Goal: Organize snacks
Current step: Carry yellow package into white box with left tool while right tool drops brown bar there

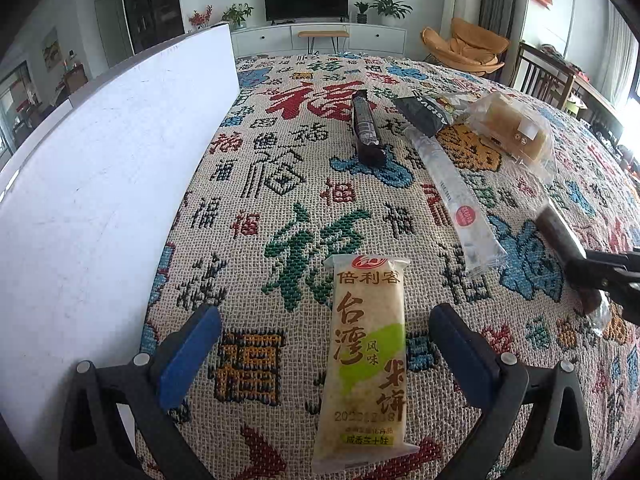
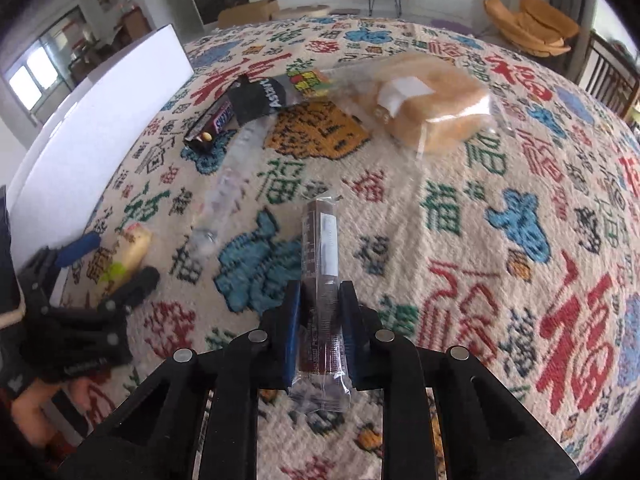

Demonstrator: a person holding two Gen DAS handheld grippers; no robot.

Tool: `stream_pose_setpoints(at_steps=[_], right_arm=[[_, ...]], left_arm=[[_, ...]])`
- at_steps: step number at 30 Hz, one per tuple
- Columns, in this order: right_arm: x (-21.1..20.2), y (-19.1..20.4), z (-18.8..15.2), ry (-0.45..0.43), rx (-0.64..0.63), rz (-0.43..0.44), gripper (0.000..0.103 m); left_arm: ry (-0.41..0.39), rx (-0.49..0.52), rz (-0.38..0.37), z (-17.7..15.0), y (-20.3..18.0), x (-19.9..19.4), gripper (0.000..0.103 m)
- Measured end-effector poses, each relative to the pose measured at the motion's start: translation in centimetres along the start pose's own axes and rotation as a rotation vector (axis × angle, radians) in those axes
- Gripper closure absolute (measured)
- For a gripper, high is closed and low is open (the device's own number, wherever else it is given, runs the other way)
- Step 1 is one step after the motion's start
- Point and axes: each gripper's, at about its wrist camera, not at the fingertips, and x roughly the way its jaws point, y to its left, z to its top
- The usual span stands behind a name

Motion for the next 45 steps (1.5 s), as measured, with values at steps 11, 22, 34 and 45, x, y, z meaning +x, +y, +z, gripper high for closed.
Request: stream_pose_setpoints(at_steps=[11, 22, 34, 45], right_arm=[[-0.9, -1.7, -1.9, 0.005, -0.021, -0.035, 0.073], [-3.8, -4.4, -1.2, -0.008, 0.184, 0.190, 0.084], [-9.4, -0.4, 0.8, -0.069, 0.169, 0.476, 0.084], [-13.4, 15.2, 6.5, -0.091, -0.077, 0.660, 0.084]], left_arm=[[0.065, 0.080, -0.041, 0.4, -1.4, -0.9, 0.051], [-0.029, -0.034, -0.229, -1.4, -1.6, -8.6, 0.075], [-0.148, -0.186, -0.300, -0.6, 3.2, -16.3, 0.075], [-0.295, -0.409, -0.050, -1.7, 18.2, -23.8, 0.075]])
